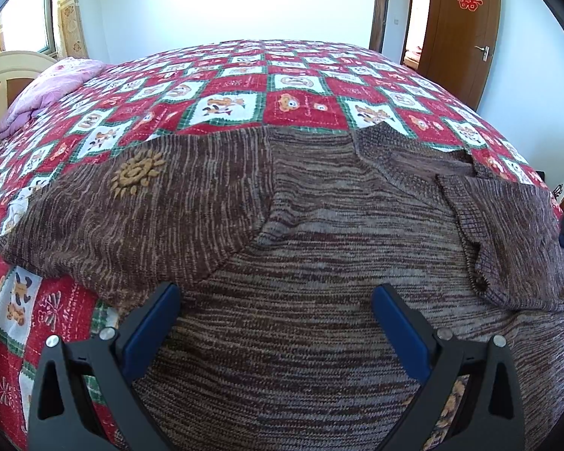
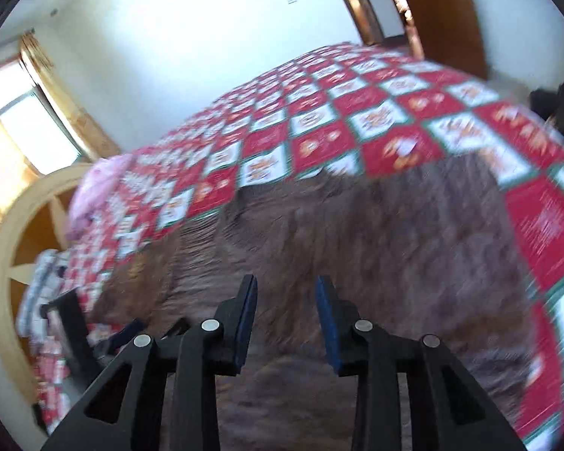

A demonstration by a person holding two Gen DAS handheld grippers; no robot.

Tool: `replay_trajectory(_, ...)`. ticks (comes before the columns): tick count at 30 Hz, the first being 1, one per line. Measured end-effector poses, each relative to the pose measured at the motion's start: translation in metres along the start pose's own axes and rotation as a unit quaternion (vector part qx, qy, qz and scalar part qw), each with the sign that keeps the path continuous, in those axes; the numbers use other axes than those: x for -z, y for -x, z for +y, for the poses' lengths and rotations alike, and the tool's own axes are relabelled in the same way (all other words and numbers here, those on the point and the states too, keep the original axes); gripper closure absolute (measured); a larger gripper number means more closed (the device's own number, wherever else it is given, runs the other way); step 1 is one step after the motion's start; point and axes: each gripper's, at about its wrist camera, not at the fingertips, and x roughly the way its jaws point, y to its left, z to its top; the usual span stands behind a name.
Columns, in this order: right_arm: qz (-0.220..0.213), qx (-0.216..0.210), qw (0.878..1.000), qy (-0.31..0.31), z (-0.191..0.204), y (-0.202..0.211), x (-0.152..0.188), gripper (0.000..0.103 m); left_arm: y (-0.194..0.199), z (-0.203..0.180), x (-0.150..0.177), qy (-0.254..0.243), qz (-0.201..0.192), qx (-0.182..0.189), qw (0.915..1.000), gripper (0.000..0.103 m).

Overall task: Fold small clothes
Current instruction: 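Grasp the other sleeve with the left gripper and fold it across the body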

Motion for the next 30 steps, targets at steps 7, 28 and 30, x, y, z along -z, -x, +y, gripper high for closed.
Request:
replay_trajectory(7, 0.067, 0.025, 0.997, 0.012, 0.014, -0.068, 0.018, 0.086, 0.000, 0.000, 0.000, 0.000, 0.000, 0.001, 1.0000, 0.000)
replay_trajectory(28, 0.013, 0.048, 0.995, 0.081, 0.044, -0.042, 0.069, 0.073, 0.029, 0.038, 0.011, 0.058, 0.000, 0.047, 0.9972, 0.000)
replay_trajectory(30, 0.011, 0.041, 0.996, 0.076, 0.042, -0.041, 0.069, 0.073, 0.046, 0.063, 0.015, 0.091, -0.011, 0.047, 0.9947, 0.000)
